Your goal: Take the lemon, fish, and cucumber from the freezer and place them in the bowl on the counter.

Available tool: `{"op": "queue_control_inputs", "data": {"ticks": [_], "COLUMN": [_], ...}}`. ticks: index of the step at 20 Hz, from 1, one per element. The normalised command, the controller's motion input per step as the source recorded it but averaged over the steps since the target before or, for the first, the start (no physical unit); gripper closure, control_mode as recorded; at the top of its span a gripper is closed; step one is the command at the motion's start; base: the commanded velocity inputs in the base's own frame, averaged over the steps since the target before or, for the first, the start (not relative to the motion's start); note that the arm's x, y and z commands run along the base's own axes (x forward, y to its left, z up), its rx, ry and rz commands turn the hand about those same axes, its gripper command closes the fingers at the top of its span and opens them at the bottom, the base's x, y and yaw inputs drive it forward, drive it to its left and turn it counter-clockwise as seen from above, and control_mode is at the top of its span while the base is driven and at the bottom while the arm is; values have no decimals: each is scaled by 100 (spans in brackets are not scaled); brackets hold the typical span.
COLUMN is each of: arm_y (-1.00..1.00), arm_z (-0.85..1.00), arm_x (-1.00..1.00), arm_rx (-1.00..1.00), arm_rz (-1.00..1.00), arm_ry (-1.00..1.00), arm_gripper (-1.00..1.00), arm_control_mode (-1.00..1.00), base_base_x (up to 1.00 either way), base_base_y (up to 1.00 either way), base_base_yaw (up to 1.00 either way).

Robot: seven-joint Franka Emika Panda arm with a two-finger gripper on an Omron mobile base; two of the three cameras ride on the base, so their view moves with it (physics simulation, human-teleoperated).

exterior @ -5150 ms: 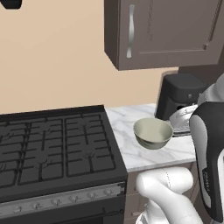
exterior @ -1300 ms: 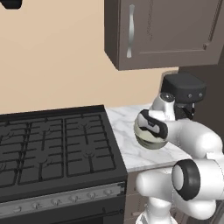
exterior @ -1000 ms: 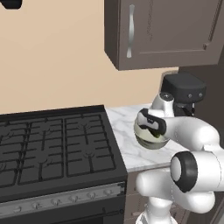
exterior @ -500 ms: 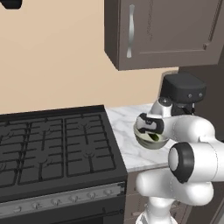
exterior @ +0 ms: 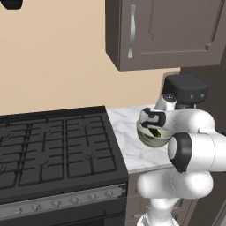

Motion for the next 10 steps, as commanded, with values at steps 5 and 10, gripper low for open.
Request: {"op": "queue_control_inputs", "data": {"ticks": [5,10], "arm_y": [-10,0], "arm_z": [-15,-18], "arm_x": [-8,-8], "arm_rx": [0,0], "arm_rz": [0,0], "arm_ry": [0,0], "arm_gripper": [100,-100], "arm_control_mode": [-100,-100], "base_base_x": [0,0], "base_base_y": [0,0], "base_base_yaw": [0,0]}}
